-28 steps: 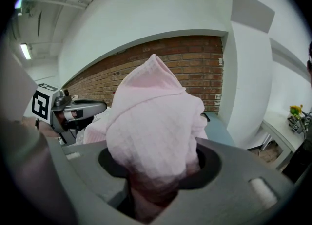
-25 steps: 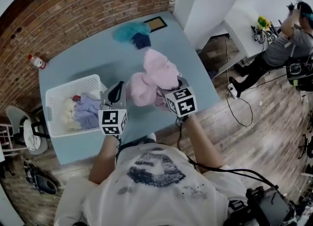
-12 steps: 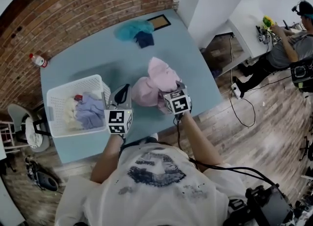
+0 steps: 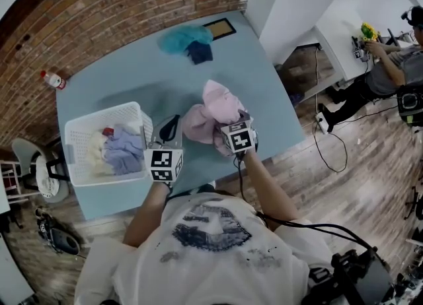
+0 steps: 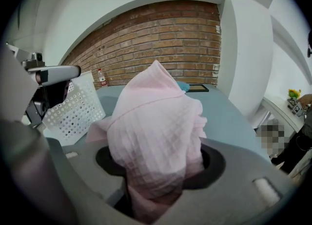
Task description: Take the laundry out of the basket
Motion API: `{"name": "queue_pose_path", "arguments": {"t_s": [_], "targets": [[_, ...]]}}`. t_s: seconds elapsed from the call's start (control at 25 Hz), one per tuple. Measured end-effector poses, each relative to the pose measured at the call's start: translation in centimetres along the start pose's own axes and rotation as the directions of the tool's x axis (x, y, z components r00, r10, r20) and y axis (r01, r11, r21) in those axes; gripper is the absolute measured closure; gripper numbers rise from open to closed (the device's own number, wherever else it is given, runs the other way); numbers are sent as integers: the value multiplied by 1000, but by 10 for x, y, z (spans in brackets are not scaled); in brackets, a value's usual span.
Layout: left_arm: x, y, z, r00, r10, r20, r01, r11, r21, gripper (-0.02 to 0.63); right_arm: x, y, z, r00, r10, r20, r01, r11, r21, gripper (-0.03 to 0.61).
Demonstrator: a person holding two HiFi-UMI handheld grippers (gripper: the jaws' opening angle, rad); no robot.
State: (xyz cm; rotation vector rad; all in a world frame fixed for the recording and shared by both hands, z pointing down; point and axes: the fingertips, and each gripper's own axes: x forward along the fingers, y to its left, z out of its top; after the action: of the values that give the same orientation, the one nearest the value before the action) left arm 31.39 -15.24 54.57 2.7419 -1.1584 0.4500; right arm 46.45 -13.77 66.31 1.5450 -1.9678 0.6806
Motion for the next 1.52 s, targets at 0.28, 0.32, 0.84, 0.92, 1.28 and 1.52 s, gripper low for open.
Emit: {"name": "queue_pose_path", "arguments": {"t_s": [0.28, 0.32, 0.84, 0.92, 1.28, 1.52], "targets": [[2, -2, -3, 1000, -8, -10, 8, 1000, -9, 623, 6, 4, 5, 1000, -28, 6, 28, 999, -32, 261], [2, -2, -3, 1000, -8, -10, 8, 1000, -10, 623, 6, 4, 5, 1000, -29, 8, 29, 999, -29, 255], [-5, -2, -1, 1000, 3, -3, -3, 1000, -16, 623, -1, -11, 12, 997, -67, 48, 67, 998, 16, 192], [-7, -2, 0, 1000, 4, 0, -4, 1000, -16, 623, -5, -14, 13, 996, -72, 54, 71, 997, 25, 190], [-16, -7, 6, 1000, 2, 17, -2, 1000, -8, 623, -25, -18, 22, 991, -83, 101, 81, 996, 25, 190], [-21, -9, 13, 999, -6, 33, 6, 1000, 1, 623, -45, -11, 35, 986, -82, 145, 80, 997, 16, 190]]}}
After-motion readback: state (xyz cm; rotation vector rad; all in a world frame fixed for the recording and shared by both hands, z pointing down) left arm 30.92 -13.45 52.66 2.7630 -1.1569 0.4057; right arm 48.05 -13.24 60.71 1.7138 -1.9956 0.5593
